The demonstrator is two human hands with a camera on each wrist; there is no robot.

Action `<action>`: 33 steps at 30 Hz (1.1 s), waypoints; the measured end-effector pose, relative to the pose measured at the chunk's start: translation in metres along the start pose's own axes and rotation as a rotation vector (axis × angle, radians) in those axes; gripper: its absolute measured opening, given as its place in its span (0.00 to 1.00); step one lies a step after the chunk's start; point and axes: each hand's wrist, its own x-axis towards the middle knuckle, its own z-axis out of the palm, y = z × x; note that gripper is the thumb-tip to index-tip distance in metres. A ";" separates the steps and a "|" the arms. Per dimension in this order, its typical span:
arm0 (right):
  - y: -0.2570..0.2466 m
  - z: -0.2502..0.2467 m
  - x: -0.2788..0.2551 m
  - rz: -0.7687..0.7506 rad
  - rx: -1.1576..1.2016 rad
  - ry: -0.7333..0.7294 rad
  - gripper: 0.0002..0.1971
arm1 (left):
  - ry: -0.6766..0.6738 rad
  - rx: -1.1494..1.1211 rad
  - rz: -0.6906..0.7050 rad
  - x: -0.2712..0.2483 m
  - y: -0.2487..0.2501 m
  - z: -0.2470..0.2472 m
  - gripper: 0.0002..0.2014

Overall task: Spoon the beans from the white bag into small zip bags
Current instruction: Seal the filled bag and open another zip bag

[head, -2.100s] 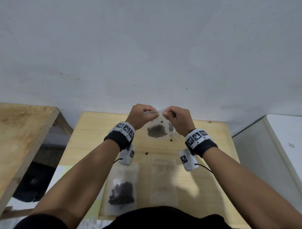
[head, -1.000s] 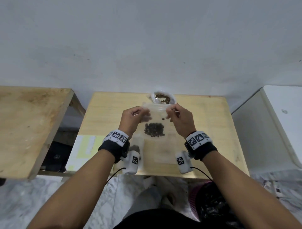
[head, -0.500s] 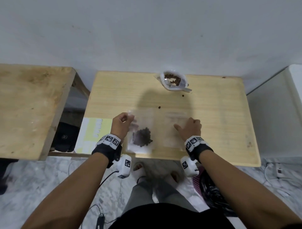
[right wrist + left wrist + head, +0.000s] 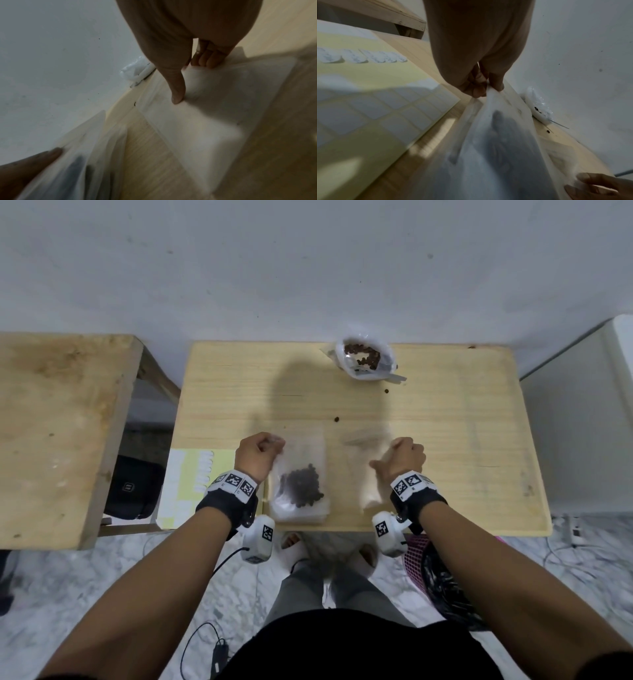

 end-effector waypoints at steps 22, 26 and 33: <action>-0.042 -0.085 -0.014 -0.654 0.415 0.011 0.09 | -0.033 0.166 0.480 -0.006 0.133 0.048 0.11; -0.049 -0.120 -0.012 -0.748 0.357 0.070 0.08 | -0.168 0.113 0.514 -0.012 0.169 0.066 0.04; -0.047 -0.173 -0.004 -0.784 0.326 0.419 0.10 | -0.322 -0.103 0.386 -0.032 0.224 0.091 0.05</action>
